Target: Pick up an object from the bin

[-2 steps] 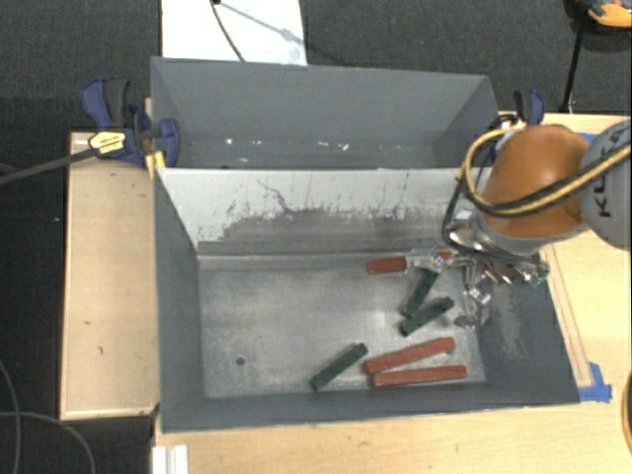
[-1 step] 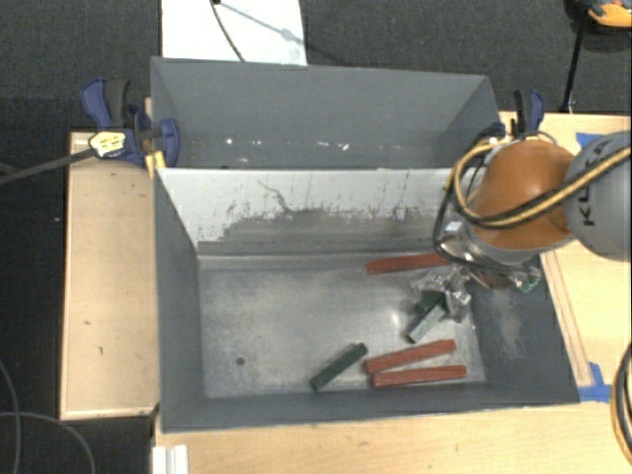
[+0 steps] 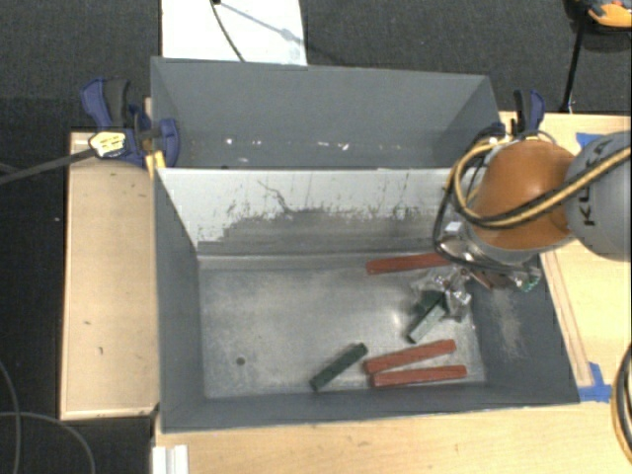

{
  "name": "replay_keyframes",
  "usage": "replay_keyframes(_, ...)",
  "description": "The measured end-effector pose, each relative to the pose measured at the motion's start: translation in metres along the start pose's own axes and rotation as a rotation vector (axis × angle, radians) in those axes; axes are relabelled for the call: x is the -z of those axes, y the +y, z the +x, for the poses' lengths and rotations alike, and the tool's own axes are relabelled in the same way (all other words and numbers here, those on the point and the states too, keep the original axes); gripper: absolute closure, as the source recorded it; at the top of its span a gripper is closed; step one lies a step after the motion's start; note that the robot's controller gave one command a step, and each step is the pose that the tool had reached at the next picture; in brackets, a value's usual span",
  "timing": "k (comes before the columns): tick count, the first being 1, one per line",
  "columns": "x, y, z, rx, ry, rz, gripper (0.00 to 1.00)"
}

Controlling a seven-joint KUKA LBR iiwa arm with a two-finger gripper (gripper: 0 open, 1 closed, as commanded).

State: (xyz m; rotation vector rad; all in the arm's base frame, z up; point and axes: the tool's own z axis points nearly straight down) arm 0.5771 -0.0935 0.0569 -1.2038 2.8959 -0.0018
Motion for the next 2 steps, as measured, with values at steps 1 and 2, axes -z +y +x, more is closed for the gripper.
replay_keyframes(1,0.0020,0.0003,0.0000,0.004,-0.001,0.001,1.00)
replay_keyframes(2,0.0097,0.0018,0.0009,0.003,0.002,-0.004,1.00)
